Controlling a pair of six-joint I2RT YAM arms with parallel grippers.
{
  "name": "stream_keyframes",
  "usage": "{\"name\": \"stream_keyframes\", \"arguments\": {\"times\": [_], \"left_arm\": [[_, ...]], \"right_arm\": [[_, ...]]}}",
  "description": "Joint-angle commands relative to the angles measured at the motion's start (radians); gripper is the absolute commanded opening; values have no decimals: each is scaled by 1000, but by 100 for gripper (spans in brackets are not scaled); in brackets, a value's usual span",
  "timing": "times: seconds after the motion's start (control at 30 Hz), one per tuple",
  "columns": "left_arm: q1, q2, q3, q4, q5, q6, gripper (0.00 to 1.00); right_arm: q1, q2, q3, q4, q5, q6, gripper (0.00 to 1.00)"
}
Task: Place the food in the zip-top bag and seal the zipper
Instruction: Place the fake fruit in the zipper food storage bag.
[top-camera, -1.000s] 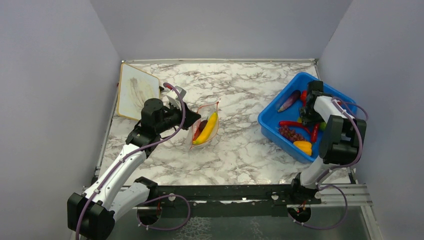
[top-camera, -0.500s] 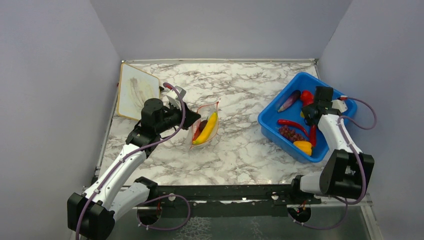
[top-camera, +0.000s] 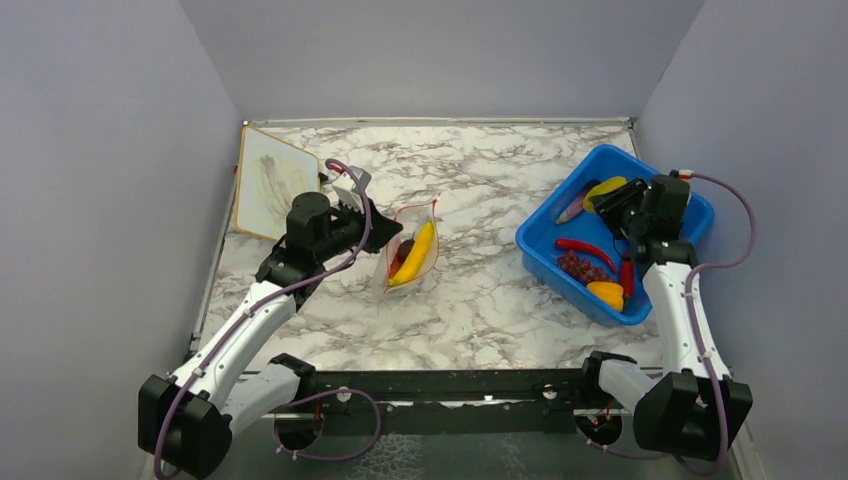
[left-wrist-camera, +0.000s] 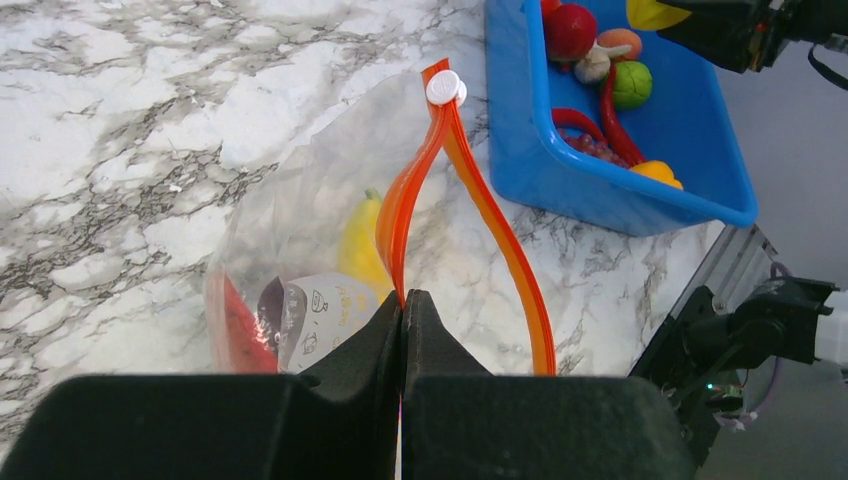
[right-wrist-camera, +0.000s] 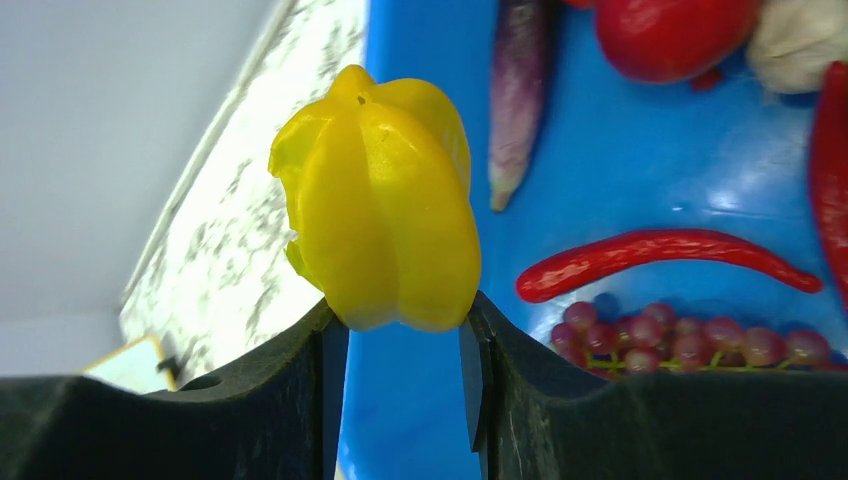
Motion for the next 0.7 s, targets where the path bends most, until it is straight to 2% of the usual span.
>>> {"name": "stream_keyframes", "arguments": {"times": [0.0, 0.3, 0.67], "left_arm": [[-3, 26, 75, 79, -51, -46, 0], [-3, 130, 146, 159, -75, -73, 0], [-9, 203, 108, 164, -18, -60, 0]], "right_arm": [[40, -73, -27, 66, -199, -47, 11], [294, -121, -3, 71, -256, -24, 11], [477, -135, 24, 92, -329, 30, 11]]}}
